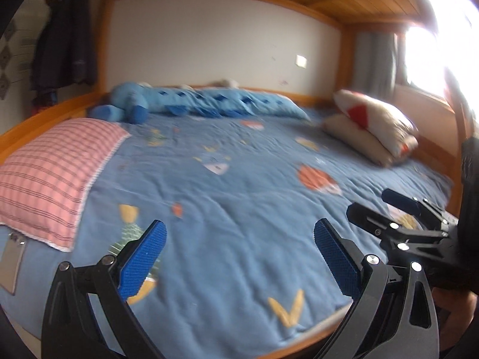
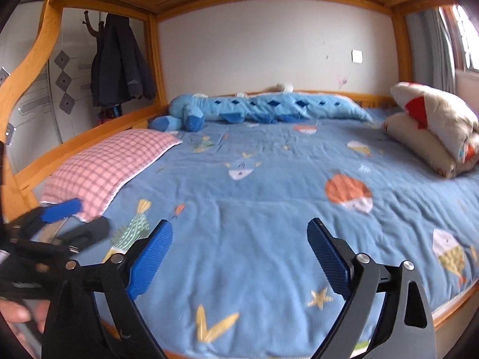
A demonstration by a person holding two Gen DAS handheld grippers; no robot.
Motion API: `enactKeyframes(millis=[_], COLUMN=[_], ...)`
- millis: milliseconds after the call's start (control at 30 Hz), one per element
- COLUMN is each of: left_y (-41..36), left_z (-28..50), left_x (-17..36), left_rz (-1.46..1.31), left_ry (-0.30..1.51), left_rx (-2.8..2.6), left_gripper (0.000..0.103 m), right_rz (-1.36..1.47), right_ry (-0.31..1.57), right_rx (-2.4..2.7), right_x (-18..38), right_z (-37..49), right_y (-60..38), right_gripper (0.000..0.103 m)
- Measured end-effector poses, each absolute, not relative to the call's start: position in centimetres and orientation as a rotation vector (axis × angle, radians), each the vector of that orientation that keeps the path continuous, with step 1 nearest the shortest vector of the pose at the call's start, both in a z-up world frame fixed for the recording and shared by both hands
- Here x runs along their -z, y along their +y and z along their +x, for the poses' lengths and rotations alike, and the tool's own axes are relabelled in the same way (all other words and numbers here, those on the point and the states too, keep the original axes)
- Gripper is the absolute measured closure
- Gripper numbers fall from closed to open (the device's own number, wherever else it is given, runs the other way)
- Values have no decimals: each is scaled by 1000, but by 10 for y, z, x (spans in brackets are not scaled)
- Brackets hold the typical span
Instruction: Collect trash
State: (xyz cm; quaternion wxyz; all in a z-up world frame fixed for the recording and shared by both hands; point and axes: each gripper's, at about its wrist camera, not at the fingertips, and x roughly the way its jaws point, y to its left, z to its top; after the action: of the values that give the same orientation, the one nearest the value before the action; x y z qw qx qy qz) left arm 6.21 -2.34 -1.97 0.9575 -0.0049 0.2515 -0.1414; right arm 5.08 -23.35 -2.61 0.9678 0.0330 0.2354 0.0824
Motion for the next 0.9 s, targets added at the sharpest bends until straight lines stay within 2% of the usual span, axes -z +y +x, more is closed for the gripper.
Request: enactKeyframes(millis=[200, 433, 900], left_y=[0, 25, 35], left_z=[63, 81, 93], left_x=[0, -3, 11], left_rz=[16, -102, -96], left_ry=[411, 438, 453], left_rx=[82, 113, -2], left_gripper=[4, 4, 4], right_rz=[137, 131, 120], right_ry=[502, 525, 567], right_rx=[-214, -240, -280], right_x=[39, 44, 59], right_z=[67, 74, 82], right_y=[-230, -217, -206], right_gripper=[13, 13, 13])
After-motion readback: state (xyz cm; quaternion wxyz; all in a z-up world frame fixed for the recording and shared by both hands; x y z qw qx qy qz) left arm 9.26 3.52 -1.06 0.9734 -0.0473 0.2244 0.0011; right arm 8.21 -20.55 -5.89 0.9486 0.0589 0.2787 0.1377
